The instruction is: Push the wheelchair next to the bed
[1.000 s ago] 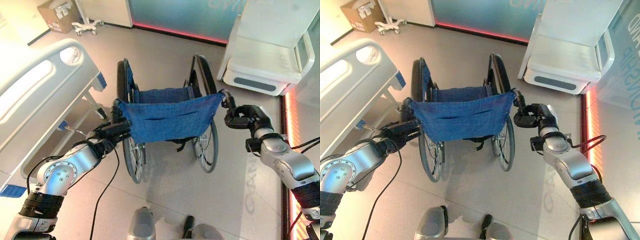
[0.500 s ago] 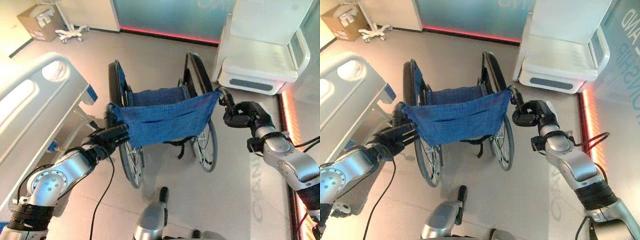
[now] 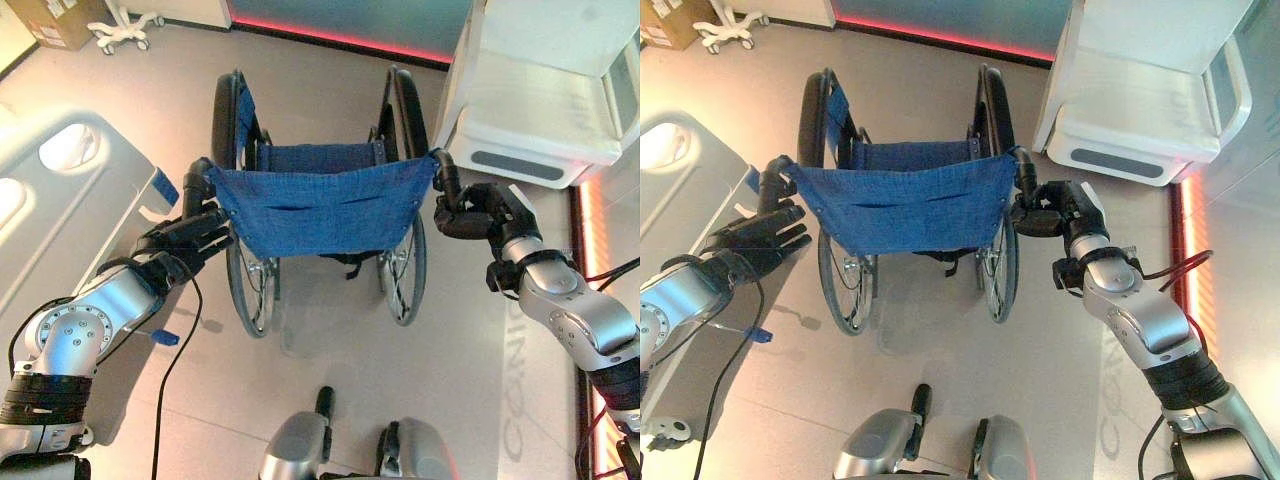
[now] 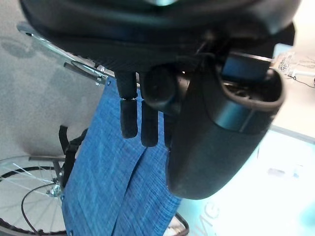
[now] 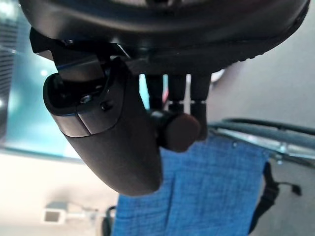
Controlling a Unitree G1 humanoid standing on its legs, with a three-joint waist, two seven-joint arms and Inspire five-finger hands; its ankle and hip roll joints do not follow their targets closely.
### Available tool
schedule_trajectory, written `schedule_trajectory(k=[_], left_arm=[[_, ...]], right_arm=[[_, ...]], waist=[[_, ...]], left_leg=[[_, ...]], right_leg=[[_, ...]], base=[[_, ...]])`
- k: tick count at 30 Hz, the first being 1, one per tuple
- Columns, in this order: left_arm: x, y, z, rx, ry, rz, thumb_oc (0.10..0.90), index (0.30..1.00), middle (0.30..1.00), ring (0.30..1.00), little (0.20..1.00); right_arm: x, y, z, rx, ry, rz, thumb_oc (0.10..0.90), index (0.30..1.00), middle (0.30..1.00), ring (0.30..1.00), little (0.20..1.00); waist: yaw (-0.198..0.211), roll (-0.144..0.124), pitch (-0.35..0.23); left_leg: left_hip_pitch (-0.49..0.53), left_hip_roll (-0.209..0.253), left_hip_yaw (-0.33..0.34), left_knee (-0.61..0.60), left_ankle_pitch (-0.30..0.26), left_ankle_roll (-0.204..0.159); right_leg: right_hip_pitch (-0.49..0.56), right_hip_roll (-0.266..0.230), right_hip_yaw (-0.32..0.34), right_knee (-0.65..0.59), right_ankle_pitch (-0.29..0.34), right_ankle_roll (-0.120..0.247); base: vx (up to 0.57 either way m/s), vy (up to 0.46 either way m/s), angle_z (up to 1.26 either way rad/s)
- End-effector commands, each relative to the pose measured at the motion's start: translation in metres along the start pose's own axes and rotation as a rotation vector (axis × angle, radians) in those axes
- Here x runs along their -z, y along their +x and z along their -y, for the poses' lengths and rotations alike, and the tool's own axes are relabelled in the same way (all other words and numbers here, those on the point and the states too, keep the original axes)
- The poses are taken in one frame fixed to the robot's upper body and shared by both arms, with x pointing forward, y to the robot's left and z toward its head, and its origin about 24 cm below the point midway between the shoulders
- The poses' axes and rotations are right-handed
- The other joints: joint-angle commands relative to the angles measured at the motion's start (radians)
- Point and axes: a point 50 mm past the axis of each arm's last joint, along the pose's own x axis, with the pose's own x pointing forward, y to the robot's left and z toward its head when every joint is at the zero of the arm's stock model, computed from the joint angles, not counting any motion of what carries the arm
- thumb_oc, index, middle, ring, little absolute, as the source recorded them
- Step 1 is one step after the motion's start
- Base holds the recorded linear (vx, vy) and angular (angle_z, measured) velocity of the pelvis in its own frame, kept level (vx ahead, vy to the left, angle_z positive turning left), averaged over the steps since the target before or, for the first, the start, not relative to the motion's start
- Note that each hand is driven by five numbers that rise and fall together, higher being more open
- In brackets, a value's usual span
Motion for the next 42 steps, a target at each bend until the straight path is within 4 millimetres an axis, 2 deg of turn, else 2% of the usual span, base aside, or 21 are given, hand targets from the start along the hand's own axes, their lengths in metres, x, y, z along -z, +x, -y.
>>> schedule_trajectory(k=[1,3,7,11,12,13,14,15,17,19,21,22,25,28,30,32,35,37,39,40,42], left_arm=[[-0.048,-0.02,0.021,0.107,-0.013,0.225,0.4,0.3,0.3,0.3,0.3],[-0.043,-0.019,0.025,0.1,-0.013,0.217,0.4,0.3,0.3,0.3,0.3],[-0.037,-0.017,0.02,0.094,-0.023,0.209,0.4,0.3,0.3,0.3,0.3],[-0.027,-0.016,0.015,0.092,-0.051,0.179,0.4,0.3,0.3,0.3,0.3],[-0.026,-0.019,0.013,0.086,-0.064,0.178,0.4,0.3,0.3,0.3,0.3],[-0.026,-0.019,0.013,0.084,-0.067,0.179,0.4,0.3,0.3,0.3,0.3],[-0.025,-0.022,0.01,0.078,-0.077,0.186,0.4,0.3,0.3,0.3,0.3],[-0.025,-0.023,0.009,0.078,-0.081,0.187,0.4,0.3,0.3,0.3,0.3],[-0.027,-0.025,0.004,0.083,-0.088,0.189,0.4,0.3,0.3,0.3,0.3],[-0.029,-0.025,0.002,0.084,-0.084,0.19,0.4,0.3,0.3,0.3,0.3],[-0.034,-0.029,-0.003,0.079,-0.077,0.201,0.4,0.3,0.3,0.3,0.3],[-0.036,-0.031,-0.005,0.075,-0.077,0.209,0.4,0.3,0.3,0.3,0.3],[-0.04,-0.033,-0.012,0.051,-0.086,0.218,0.4,0.3,0.3,0.3,0.3],[-0.037,-0.03,-0.017,0.043,-0.083,0.224,0.4,0.3,0.3,0.3,0.3],[-0.037,-0.028,-0.019,0.038,-0.079,0.236,0.4,0.3,0.3,0.3,0.3],[-0.043,-0.031,-0.021,0.016,-0.078,0.271,0.4,0.3,0.3,0.3,0.3],[-0.054,-0.033,-0.021,-0.019,-0.074,0.276,0.4,0.3,0.3,0.3,0.3],[-0.062,-0.034,-0.018,-0.021,-0.031,0.282,0.4,0.3,0.3,0.3,0.3],[-0.067,-0.036,-0.015,-0.011,-0.01,0.296,0.4,0.3,0.3,0.3,0.3],[-0.074,-0.039,-0.012,0.008,0.005,0.313,0.4,0.3,0.3,0.3,0.3],[-0.078,-0.04,-0.01,0.027,0.02,0.318,0.4,0.3,0.3,0.3,0.3]], right_arm=[[-0.051,-0.001,0.023,0.064,-0.047,0.285,0.4,0.3,0.3,0.3,0.3],[-0.055,-0.004,0.027,0.066,-0.051,0.282,0.4,0.3,0.3,0.3,0.3],[-0.062,-0.005,0.029,0.064,-0.066,0.271,0.4,0.3,0.3,0.3,0.3],[-0.065,-0.001,0.033,0.057,-0.084,0.243,0.4,0.3,0.3,0.3,0.3],[-0.068,-0.002,0.034,0.049,-0.094,0.238,0.4,0.3,0.3,0.3,0.3],[-0.069,-0.002,0.034,0.046,-0.097,0.238,0.4,0.3,0.3,0.3,0.3],[-0.073,-0.003,0.035,0.036,-0.121,0.249,0.4,0.3,0.3,0.3,0.3],[-0.075,-0.004,0.036,0.036,-0.126,0.254,0.4,0.3,0.3,0.3,0.3],[-0.082,-0.004,0.038,0.046,-0.135,0.268,0.4,0.3,0.3,0.3,0.3],[-0.086,-0.003,0.039,0.051,-0.133,0.275,0.4,0.3,0.3,0.3,0.3],[-0.091,-0.002,0.037,0.041,-0.128,0.286,0.4,0.3,0.3,0.3,0.3],[-0.094,-0.002,0.035,0.033,-0.126,0.291,0.4,0.3,0.3,0.3,0.3],[-0.091,0.007,0.025,0.002,-0.122,0.296,0.4,0.3,0.3,0.3,0.3],[-0.085,0.011,0.021,-0.016,-0.115,0.297,0.4,0.3,0.3,0.3,0.3],[-0.081,0.012,0.018,-0.033,-0.112,0.3,0.4,0.3,0.3,0.3,0.3],[-0.078,0.012,0.01,-0.07,-0.094,0.309,0.4,0.3,0.3,0.3,0.3],[-0.073,0.009,-0.004,-0.12,-0.063,0.309,0.4,0.3,0.3,0.3,0.3],[-0.073,0.006,-0.012,-0.134,-0.039,0.317,0.4,0.3,0.3,0.3,0.3],[-0.075,0.003,-0.013,-0.132,-0.024,0.325,0.4,0.3,0.3,0.3,0.3],[-0.074,0.001,-0.018,-0.128,-0.01,0.329,0.4,0.3,0.3,0.3,0.3],[-0.071,-0.001,-0.021,-0.126,-0.008,0.326,0.4,0.3,0.3,0.3,0.3]], waist=[[-0.055,-0.025,-0.14],[-0.073,-0.024,-0.137],[-0.082,-0.03,-0.159],[-0.103,-0.023,-0.224],[-0.107,-0.02,-0.236],[-0.108,-0.02,-0.238],[-0.101,-0.043,-0.238],[-0.093,-0.046,-0.234],[-0.06,-0.06,-0.203],[-0.041,-0.057,-0.18],[-0.014,-0.058,-0.154],[-0.007,-0.05,-0.15],[0.039,-0.014,-0.157],[0.06,-0.007,-0.169],[0.075,-0.013,-0.186],[0.095,-0.024,-0.215],[0.114,-0.044,-0.242],[0.128,-0.057,-0.261],[0.13,-0.059,-0.268],[0.121,-0.04,-0.275],[0.112,-0.03,-0.279]], left_leg=[[0.041,-0.102,-0.002,0.138,-0.185,-0.045],[0.101,-0.082,-0.025,0.159,-0.248,-0.058],[0.169,-0.06,-0.034,0.182,-0.321,-0.064],[0.219,-0.014,-0.062,0.282,-0.216,-0.114],[0.206,0.018,-0.054,0.361,-0.11,-0.147],[0.195,0.025,-0.051,0.389,-0.083,-0.154],[0.11,0.004,-0.04,0.6,0.048,-0.188],[0.068,-0.012,-0.04,0.692,0.065,-0.197],[-0.152,-0.063,-0.021,0.93,0.09,-0.197],[-0.244,-0.068,-0.015,0.954,0.065,-0.188],[-0.29,-0.043,0.013,0.783,0.035,-0.163],[-0.295,-0.017,0.029,0.656,0.055,-0.161],[-0.3,0.048,0.072,0.153,0.195,-0.19],[-0.295,0.057,0.122,-0.05,0.256,-0.205],[-0.283,0.044,0.135,-0.092,0.227,-0.193],[-0.24,0.009,0.093,-0.098,0.18,-0.161],[-0.236,-0.032,0.102,0.007,0.11,-0.107],[-0.215,-0.07,0.072,0.013,0.084,-0.079],[-0.206,-0.08,0.061,0.011,0.078,-0.071],[-0.172,-0.087,0.047,0.008,0.057,-0.057],[-0.161,-0.096,0.049,0.013,0.043,-0.046]], right_leg=[[0.002,-0.019,0.0,-0.278,0.356,0.036],[-0.02,-0.061,-0.013,-0.415,0.395,0.055],[-0.024,-0.057,-0.014,-0.403,0.395,0.061],[-0.022,0.031,0.001,-0.266,0.33,0.023],[-0.002,0.057,-0.021,-0.255,0.303,-0.011],[0.007,0.063,-0.024,-0.259,0.297,-0.02],[0.065,0.078,-0.032,-0.289,0.279,-0.062],[0.091,0.087,-0.032,-0.291,0.26,-0.071],[0.175,0.104,-0.028,-0.295,0.218,-0.104],[0.216,0.121,-0.027,-0.299,0.206,-0.109],[0.263,0.148,-0.018,-0.31,0.19,-0.109],[0.278,0.168,-0.02,-0.312,0.178,-0.109],[0.363,0.234,-0.006,-0.336,0.125,-0.114],[0.441,0.256,0.004,-0.348,0.079,-0.116],[0.474,0.251,0.006,-0.34,0.045,-0.106],[0.488,0.24,0.016,-0.251,0.041,-0.069],[0.469,0.216,-0.001,-0.077,0.139,-0.003],[0.425,0.212,0.005,0.058,0.264,0.059],[0.399,0.217,0.013,0.1,0.305,0.075],[0.332,0.218,0.014,0.178,0.334,0.081],[0.294,0.182,-0.015,0.177,0.295,0.068]], base=[[0.62,-0.204,0.79],[0.59,-0.196,0.86],[0.52,-0.148,0.51],[0.5,-0.155,0.65],[0.49,-0.184,0.67],[0.52,-0.285,0.68],[0.44,-0.245,0.47],[0.5,-0.286,0.3],[0.38,-0.213,-0.26],[0.28,-0.135,-0.21],[0.44,-0.113,0.19],[0.49,-0.055,0.15],[0.58,0.08,-0.03],[0.51,0.077,-0.08],[0.5,0.088,-0.08],[0.57,0.089,-0.38],[0.43,0.055,-0.66],[0.41,0.042,-0.27],[0.32,0.046,0.19],[0.42,0.099,0.48],[0.32,0.085,0.32]])
